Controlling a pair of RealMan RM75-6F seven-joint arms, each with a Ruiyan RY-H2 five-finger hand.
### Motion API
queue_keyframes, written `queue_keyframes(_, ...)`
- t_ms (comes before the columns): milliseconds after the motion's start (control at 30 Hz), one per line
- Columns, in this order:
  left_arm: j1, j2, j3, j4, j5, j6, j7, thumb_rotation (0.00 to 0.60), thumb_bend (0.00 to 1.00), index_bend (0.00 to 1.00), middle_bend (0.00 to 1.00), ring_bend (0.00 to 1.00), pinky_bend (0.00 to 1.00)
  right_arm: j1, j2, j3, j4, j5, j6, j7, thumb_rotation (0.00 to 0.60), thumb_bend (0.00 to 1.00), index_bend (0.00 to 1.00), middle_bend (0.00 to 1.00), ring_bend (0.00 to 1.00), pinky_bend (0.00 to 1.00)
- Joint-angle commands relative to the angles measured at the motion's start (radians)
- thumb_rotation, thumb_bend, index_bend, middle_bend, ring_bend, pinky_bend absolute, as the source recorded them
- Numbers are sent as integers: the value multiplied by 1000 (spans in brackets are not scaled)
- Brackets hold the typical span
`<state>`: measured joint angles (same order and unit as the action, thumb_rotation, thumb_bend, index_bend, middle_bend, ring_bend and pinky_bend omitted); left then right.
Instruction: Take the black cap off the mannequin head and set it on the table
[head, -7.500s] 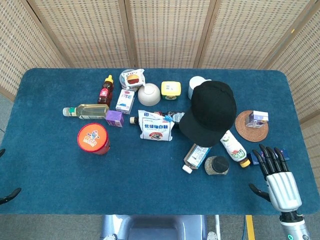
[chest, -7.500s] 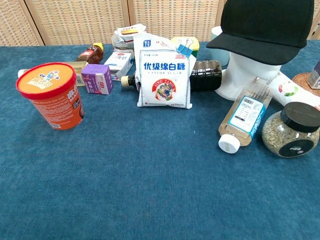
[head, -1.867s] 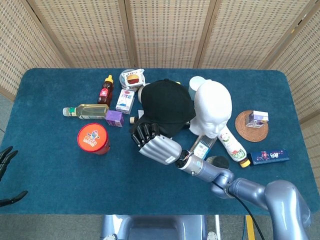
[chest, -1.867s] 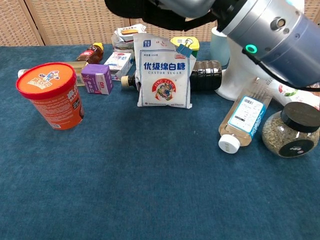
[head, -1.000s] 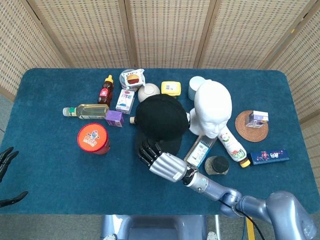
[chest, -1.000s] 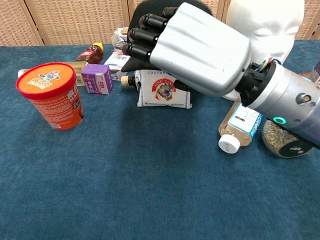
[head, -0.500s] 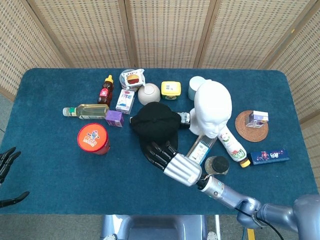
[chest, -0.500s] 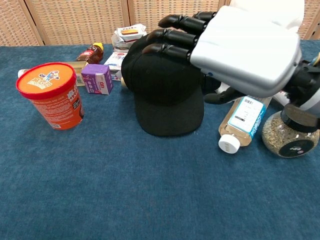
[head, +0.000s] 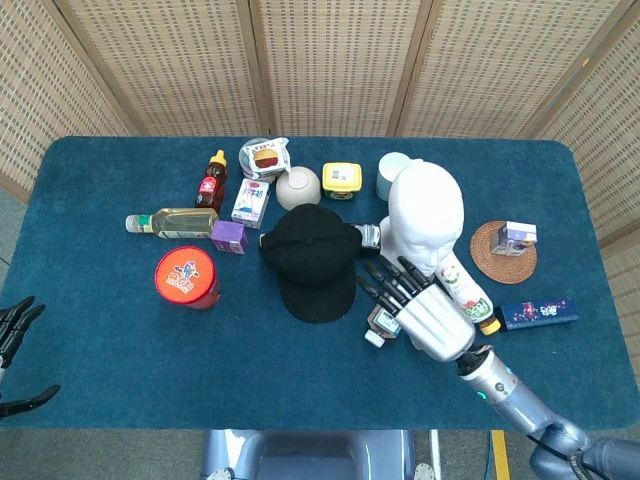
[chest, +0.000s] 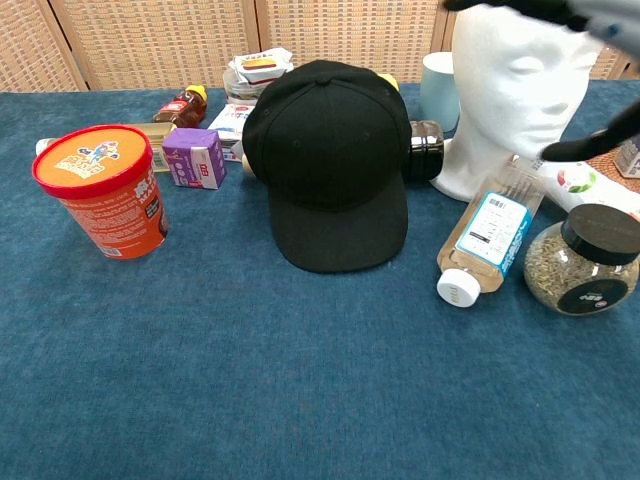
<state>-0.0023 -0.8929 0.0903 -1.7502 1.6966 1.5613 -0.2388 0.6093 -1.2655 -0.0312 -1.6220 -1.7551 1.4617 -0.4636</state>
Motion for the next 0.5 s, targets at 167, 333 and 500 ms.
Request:
queue_keyframes(167,5,-5,9,4,18,6,12,600,117,0,0,0,0,-105,86,-9,-20,39,72,165,600,0,102,60,59,181)
queue_keyframes(333,9,-9,14,9,32,14,18,600,116,0,0,0,0,-183,107,-20,-3,48,138,259,600,0,141,69,59,176)
queue_keyframes(500,10,-11,20,13,44,16,26,600,115,0,0,0,0,-254,113,-34,6,81,161,301,600,0,138,67,54,144)
